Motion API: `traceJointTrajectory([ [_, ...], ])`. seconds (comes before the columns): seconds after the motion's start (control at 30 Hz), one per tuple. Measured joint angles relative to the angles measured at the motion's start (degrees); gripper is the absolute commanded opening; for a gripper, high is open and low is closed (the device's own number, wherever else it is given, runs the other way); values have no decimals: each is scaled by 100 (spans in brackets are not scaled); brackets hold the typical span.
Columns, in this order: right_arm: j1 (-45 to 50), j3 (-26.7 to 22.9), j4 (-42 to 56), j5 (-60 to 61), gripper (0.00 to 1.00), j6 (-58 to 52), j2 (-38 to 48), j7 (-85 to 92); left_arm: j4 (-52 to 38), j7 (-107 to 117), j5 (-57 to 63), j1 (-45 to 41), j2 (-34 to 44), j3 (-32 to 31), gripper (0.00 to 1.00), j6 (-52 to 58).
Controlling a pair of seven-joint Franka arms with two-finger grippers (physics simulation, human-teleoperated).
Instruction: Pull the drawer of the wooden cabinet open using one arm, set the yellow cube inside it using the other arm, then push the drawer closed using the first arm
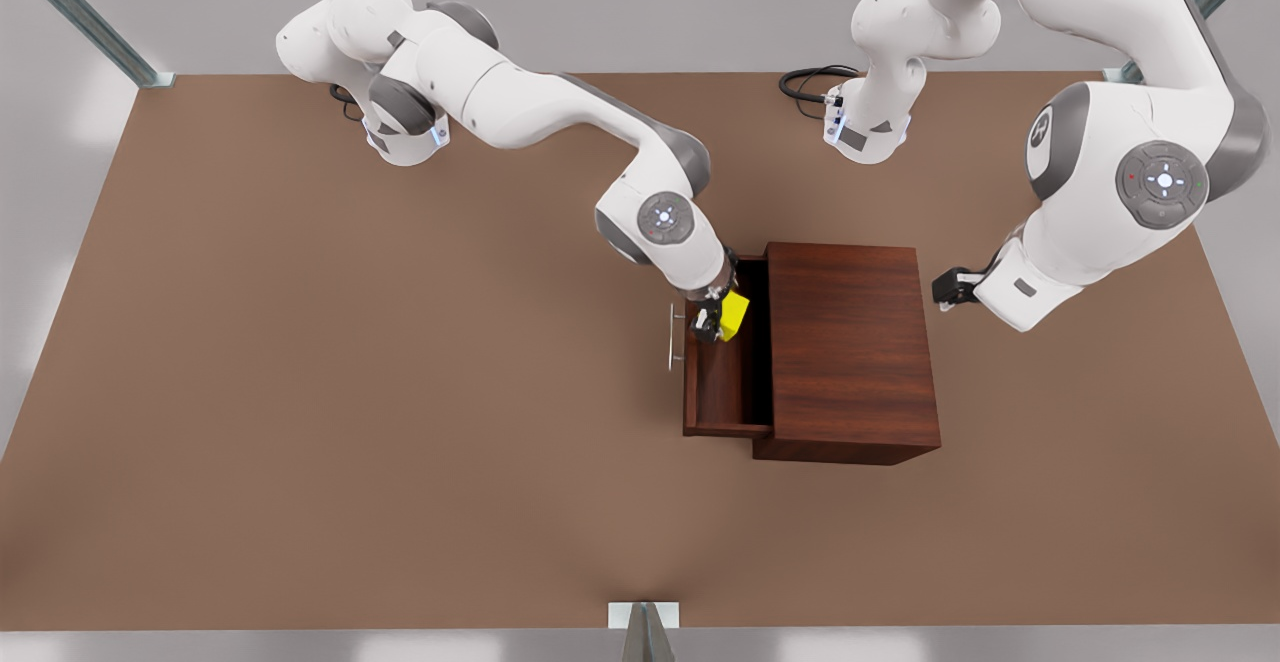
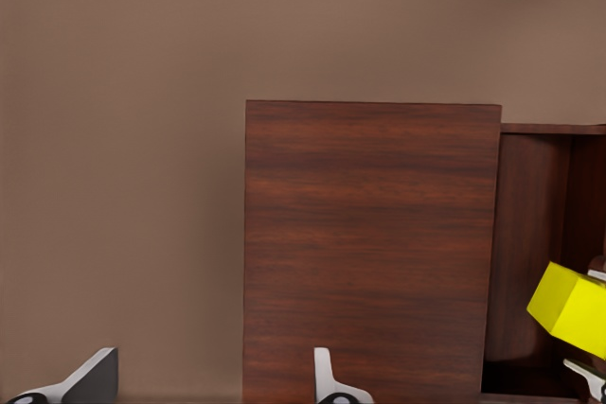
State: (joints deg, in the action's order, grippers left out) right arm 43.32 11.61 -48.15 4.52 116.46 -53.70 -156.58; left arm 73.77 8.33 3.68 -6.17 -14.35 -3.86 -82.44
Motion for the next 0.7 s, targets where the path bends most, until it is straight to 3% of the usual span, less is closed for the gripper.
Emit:
traceJointTrajectory([
  [0.13, -313, -5, 134, 6, 100, -308, 459, -81, -1, 4, -1, -6, -4, 0, 100, -2],
  [0.27, -1412, 9, 118, -86, 100, -1243, 904, 115, -1, 9, -1, -7, -5, 0, 100, -2],
  [0.37, -2732, 56, -1191, -303, 100, -1832, 1804, 818, -20, 13, -2, -10, -5, -17, 100, -3],
  [0.47, -3807, 50, -2829, -589, 100, -1739, 2611, 2098, -54, 41, 0, -166, -6, -34, 100, -63],
  [0.6, -4154, -678, -4186, -833, 100, -1619, 3518, 4427, -164, 293, 32, -1003, -104, -40, 100, -328],
  [0.7, -4319, -1235, -4348, -924, 100, -1698, 3824, 6152, -611, 763, 281, -2083, -557, -42, 100, -488],
])
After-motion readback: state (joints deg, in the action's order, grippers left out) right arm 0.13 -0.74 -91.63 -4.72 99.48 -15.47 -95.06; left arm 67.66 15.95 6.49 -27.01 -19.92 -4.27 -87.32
